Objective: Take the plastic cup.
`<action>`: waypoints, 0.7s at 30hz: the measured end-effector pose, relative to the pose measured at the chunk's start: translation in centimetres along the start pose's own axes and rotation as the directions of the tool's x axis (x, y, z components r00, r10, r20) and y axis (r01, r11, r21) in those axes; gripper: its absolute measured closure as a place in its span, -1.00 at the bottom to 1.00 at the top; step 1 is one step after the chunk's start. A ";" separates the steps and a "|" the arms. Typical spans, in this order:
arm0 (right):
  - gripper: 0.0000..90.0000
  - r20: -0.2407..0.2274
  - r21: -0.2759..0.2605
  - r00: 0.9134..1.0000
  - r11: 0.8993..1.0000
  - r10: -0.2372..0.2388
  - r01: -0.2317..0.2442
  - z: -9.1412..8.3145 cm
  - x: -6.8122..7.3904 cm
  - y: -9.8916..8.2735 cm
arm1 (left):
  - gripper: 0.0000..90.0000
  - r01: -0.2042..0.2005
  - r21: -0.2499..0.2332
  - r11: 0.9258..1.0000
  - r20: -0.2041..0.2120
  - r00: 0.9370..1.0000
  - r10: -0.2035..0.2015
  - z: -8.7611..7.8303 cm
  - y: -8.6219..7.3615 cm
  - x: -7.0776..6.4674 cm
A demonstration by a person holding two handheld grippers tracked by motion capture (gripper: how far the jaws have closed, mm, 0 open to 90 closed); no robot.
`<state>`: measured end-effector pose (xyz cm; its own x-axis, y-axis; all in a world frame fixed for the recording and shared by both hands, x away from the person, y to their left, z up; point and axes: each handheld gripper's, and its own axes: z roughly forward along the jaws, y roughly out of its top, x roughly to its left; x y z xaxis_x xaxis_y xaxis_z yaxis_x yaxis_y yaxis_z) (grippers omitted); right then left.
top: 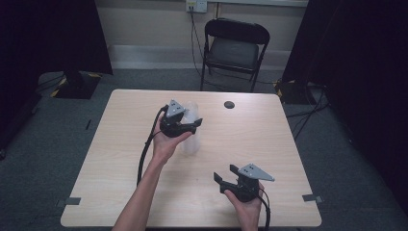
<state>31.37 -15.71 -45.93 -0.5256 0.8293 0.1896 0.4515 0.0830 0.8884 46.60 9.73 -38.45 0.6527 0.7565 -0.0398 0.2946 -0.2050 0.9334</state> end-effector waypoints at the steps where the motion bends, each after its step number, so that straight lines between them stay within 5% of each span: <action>1: -0.36 0.000 -0.001 1.000 1.000 0.000 0.000 0.0 0.0 0.0 | -0.21 0.008 -0.005 1.000 0.005 1.000 -0.008 -0.1 0.1 0.1; 21: -0.37 -0.002 0.009 1.000 1.000 0.000 0.000 0.2 0.1 0.0 | -0.20 0.041 -0.091 0.995 -0.005 0.999 -0.042 -1.3 1.4 0.0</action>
<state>31.44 -15.55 -45.99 -0.5275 0.8280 0.1903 0.4577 0.0883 0.8847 46.08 10.25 -36.71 0.6361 0.7677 -0.0770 0.2567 -0.1165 0.9594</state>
